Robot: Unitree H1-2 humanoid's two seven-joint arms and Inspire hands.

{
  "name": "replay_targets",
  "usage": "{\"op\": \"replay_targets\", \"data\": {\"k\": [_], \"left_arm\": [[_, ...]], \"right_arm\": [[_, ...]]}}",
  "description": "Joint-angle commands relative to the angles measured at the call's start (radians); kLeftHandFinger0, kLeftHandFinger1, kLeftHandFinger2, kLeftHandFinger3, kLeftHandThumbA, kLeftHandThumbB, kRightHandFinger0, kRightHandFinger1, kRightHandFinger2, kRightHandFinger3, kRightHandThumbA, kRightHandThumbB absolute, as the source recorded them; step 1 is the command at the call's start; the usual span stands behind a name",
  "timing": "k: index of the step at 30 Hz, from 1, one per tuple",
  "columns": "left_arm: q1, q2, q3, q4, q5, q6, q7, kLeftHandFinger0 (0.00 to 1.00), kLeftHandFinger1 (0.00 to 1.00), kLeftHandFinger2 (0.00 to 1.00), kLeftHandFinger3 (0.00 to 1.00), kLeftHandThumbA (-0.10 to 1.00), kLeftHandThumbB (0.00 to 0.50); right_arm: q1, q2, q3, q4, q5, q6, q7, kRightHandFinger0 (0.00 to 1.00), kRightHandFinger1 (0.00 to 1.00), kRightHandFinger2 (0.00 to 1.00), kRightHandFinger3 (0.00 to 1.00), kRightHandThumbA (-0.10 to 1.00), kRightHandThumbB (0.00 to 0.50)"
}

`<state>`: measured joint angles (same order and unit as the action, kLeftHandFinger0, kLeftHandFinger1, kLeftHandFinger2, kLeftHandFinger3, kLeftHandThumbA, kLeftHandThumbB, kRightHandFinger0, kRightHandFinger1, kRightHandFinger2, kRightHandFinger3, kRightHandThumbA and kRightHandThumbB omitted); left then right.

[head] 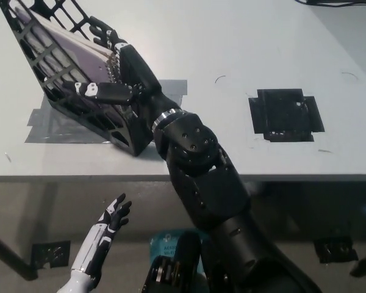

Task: A shelf with a book inside it is placed on the center of the desk infront of the robot. The robot uses its right hand to grab the book, take it out and hand it to a person.

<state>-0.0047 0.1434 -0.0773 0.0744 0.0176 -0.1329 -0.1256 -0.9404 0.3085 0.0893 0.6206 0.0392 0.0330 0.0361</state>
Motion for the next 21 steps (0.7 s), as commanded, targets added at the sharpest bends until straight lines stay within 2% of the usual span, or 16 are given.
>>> {"op": "replay_targets", "data": {"k": [1,4,6,8,11,17,21], "left_arm": [[-0.013,0.010,-0.003,-0.036,-0.012,0.005,-0.024,1.00,1.00,1.00,1.00,0.96,0.259],[-0.014,0.009,-0.001,-0.029,-0.008,-0.010,-0.024,1.00,1.00,1.00,1.00,0.97,0.255],[-0.015,0.010,-0.002,-0.025,-0.003,-0.016,-0.023,1.00,1.00,1.00,1.00,0.98,0.257],[-0.016,0.010,-0.002,-0.022,0.001,-0.022,-0.022,1.00,1.00,1.00,1.00,0.98,0.252],[-0.018,0.011,-0.001,-0.022,0.004,-0.023,-0.021,1.00,1.00,1.00,1.00,0.99,0.244],[-0.018,0.011,-0.002,-0.026,0.011,-0.018,-0.020,1.00,1.00,1.00,1.00,1.00,0.267],[-0.015,0.009,0.000,-0.029,0.006,-0.014,-0.019,1.00,1.00,1.00,1.00,1.00,0.271]], "right_arm": [[-0.062,0.033,-0.010,0.004,0.023,-0.041,0.008,1.00,1.00,1.00,1.00,0.87,0.212],[-0.066,0.029,-0.004,0.027,0.009,-0.046,0.008,1.00,1.00,1.00,1.00,0.89,0.232],[-0.067,0.028,0.003,0.041,-0.005,-0.050,0.002,1.00,1.00,1.00,1.00,0.90,0.224],[-0.070,0.032,0.001,0.058,-0.001,-0.049,0.006,1.00,1.00,1.00,1.00,0.90,0.251],[-0.072,0.038,-0.006,0.073,0.012,-0.053,0.014,1.00,1.00,1.00,1.00,0.88,0.254],[-0.073,0.029,0.004,0.103,-0.004,-0.070,0.014,1.00,1.00,1.00,1.00,0.92,0.259],[-0.069,0.016,0.012,0.092,-0.016,-0.061,0.016,1.00,1.00,1.00,1.00,0.91,0.236]]}}
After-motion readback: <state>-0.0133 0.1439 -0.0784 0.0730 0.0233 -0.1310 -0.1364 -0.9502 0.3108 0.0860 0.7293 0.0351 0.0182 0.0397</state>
